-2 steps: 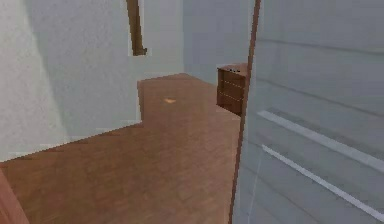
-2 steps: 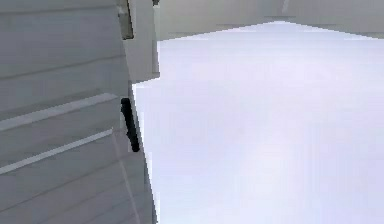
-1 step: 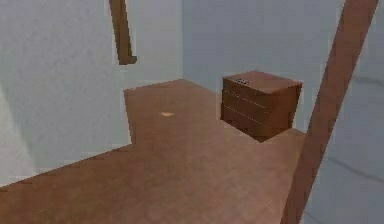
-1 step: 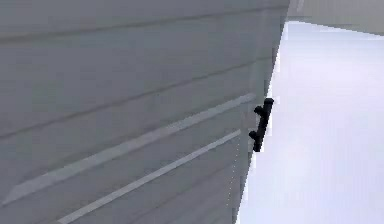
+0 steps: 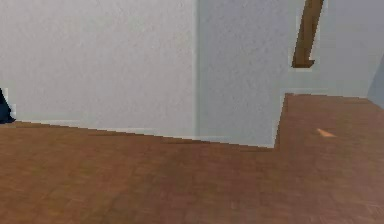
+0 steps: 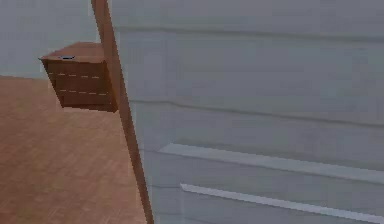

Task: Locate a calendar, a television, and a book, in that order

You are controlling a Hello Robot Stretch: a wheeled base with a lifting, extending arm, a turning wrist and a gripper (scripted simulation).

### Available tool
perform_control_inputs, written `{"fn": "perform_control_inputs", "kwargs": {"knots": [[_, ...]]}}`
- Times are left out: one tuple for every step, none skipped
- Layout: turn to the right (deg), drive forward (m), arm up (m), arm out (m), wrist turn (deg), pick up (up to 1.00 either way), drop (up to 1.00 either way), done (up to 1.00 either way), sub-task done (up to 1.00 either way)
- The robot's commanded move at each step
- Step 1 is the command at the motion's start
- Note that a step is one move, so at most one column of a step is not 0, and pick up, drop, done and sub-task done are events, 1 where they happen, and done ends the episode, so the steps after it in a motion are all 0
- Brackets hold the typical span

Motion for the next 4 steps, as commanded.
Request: {"fn": "perform_control_inputs", "kwargs": {"knots": [[-15.0, 0.00, 0.00, 0.00, 0.0, 0.00, 0.00, 0.00, 0.00], [0.0, 0.60, 0.00, 0.00, 0.0, 0.00, 0.00, 0.00, 0.00], [-45.0, 0.00, 0.00, 0.00, 0.0, 0.00, 0.00, 0.00, 0.00], [-15.0, 0.00, 0.00, 0.00, 0.0, 0.00, 0.00, 0.00, 0.00]]}}
